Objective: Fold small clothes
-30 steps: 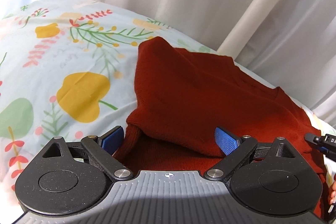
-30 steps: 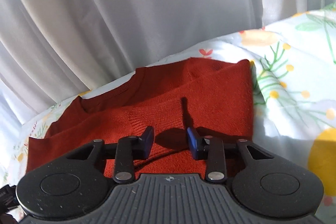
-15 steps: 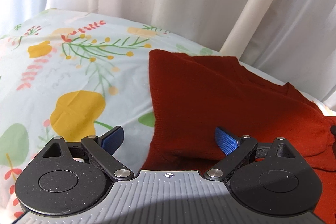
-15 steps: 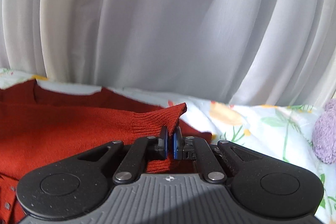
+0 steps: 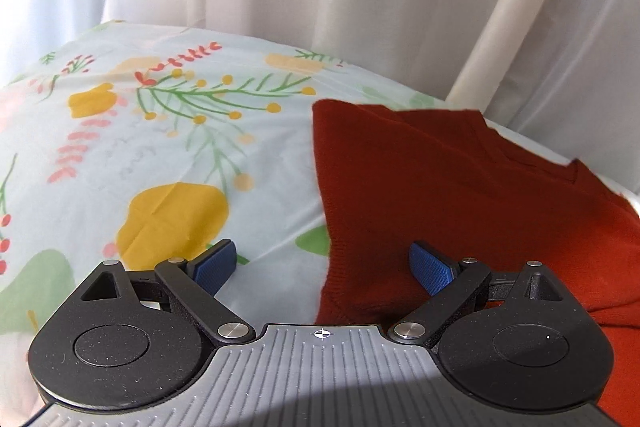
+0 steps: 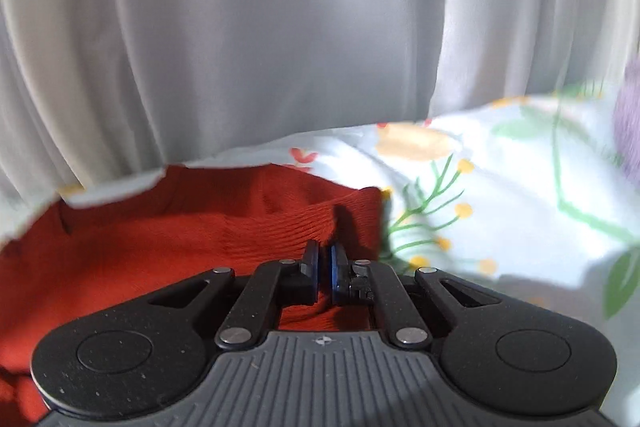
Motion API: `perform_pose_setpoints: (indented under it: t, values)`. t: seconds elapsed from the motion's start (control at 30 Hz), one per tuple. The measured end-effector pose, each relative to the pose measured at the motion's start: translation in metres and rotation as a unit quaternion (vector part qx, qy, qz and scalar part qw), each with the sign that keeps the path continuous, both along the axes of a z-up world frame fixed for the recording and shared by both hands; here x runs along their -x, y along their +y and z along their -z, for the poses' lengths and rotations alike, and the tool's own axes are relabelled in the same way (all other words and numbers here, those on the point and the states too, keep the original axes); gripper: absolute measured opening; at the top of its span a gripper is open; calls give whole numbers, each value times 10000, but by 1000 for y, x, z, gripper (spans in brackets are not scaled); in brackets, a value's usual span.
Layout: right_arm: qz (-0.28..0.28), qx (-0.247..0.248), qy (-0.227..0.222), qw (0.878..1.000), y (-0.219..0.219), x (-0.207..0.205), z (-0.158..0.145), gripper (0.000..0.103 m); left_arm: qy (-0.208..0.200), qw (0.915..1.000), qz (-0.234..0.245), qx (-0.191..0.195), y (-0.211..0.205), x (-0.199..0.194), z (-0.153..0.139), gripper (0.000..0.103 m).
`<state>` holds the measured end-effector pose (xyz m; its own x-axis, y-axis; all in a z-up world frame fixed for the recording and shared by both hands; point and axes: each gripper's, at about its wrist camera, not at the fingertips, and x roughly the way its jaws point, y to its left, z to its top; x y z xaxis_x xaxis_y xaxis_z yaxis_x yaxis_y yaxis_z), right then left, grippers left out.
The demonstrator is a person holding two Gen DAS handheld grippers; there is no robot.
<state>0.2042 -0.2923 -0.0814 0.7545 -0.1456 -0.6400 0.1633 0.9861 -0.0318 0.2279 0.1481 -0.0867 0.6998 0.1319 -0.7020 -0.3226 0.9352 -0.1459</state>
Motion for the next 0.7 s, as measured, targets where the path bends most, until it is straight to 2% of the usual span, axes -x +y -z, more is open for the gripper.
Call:
perform_pose_setpoints:
  t: [0.03,0.07,0.17,0.23,0.3,0.4,0.47,0.5,0.53,0.6,0.63,0.7]
  values:
    - [146,247,47,9996,3,0,1,5,-153,9999,15,76,-1,3,-7,96]
    - [309,145,84,9994,0,0,0,5,-357,9992,126,143,-6,6,-15,96]
    - [448,-827,-240,9953,-5,13,-11,5,-720,9957,564,153,-27,-4,-31,97]
    - [12,-1218,-466,9915,15,18,-16,9,-747,9945,725,148,-43,-21,-29,97]
    - [-779,-1635,-332,9829,46,12,-13,9,-723,9932,893,195,-54,-40,-21,97]
    - [-1313,-1322,-217,9822,88,5,-5,10,-374,9950,921,69,-64,-61,-3,97]
    - [-1445,-968,-29,9848,99,-4,5,10,-457,9945,938,55,-61,-64,3,97]
    - [-1440,-767,-114,9865,97,-5,8,10,-522,9937,995,53,-58,-65,6,97]
    - [-1340,-415,-184,9899,94,-6,9,10,-541,9933,1020,60,-55,-66,7,100]
    - [-705,497,-267,9959,78,-9,11,9,-399,9961,788,-11,-48,-68,11,102]
    - [-402,541,-313,9972,61,-13,16,9,-471,9958,781,-26,-44,-66,13,103]
    - [-76,-12,-258,9996,29,-11,9,10,-543,9947,873,8,-41,-64,13,103]
